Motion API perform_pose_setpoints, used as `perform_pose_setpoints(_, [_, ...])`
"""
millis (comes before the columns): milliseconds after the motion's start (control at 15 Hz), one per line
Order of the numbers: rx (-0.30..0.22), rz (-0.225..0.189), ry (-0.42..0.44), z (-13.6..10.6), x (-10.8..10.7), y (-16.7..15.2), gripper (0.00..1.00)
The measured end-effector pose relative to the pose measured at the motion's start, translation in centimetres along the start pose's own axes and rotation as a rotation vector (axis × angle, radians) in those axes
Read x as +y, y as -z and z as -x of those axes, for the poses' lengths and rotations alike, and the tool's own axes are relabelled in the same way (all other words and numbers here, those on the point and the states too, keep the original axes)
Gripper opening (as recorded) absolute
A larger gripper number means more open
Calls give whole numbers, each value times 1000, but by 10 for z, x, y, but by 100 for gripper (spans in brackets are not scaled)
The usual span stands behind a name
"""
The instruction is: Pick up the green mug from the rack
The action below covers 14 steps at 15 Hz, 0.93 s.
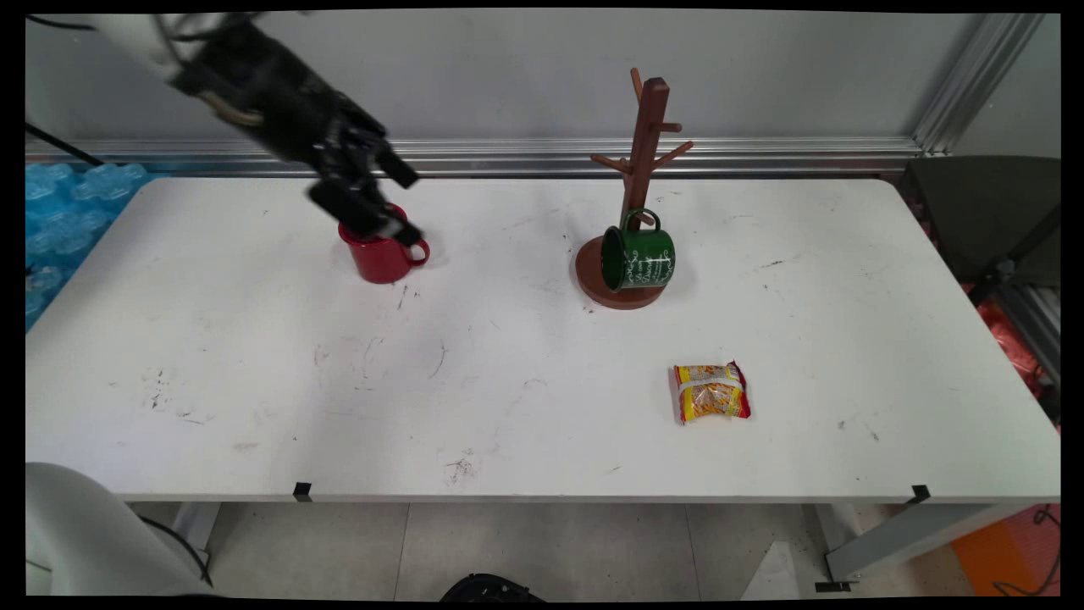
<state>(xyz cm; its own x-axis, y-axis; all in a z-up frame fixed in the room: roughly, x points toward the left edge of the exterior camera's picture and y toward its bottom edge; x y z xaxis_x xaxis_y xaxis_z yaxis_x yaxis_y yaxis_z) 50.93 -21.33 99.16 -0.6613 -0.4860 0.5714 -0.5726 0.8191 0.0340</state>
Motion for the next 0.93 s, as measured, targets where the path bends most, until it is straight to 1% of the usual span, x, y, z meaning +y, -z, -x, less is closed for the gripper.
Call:
perform_pose_setpoints(267, [20, 8, 48, -15, -5, -34, 100])
perform_pose_setpoints(667, [48, 23, 154, -37, -20, -102, 100])
perform_pose_setpoints(933, [70, 49, 217, -46, -28, -146, 100])
